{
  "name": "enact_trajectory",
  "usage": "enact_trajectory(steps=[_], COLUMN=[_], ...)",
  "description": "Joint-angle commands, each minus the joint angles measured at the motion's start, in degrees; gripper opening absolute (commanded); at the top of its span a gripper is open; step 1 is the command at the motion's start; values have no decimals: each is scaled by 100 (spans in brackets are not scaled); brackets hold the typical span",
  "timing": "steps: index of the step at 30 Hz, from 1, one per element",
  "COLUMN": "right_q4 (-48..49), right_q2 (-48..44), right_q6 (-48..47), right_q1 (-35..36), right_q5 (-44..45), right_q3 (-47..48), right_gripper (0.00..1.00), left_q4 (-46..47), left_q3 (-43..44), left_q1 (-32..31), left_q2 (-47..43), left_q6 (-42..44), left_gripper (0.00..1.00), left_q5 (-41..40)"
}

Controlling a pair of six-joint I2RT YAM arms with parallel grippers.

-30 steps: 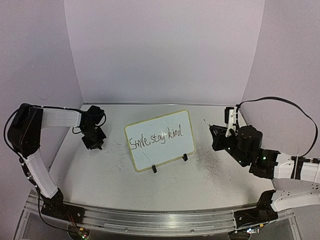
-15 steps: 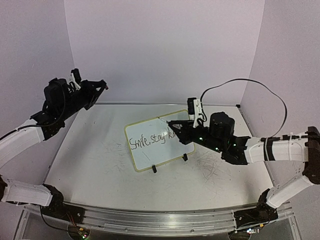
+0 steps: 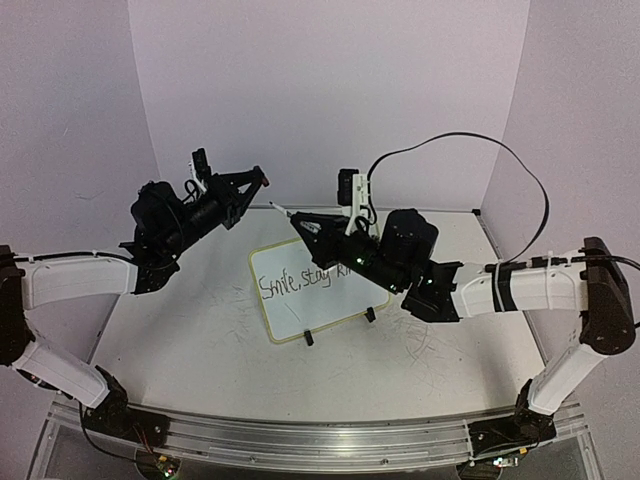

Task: Write a sentence on the whiteboard
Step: Insert the pen cap into the whiteboard marker.

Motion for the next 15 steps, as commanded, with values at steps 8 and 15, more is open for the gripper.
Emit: enact_trajectory(steps=[8,15], right_q4=[312,345], right_q2=[143,243], right_q6=[-256,-319], right_q1=[3,6], right_q5=[676,641], right_q3=[505,640], right_gripper=[0,0], left_q4=[908,929], left_q3=[0,145], left_q1=[-105,-126], left_q2=[135,298], left_q6=[-348,-394], left_gripper=[0,0], left_q5=[40,144])
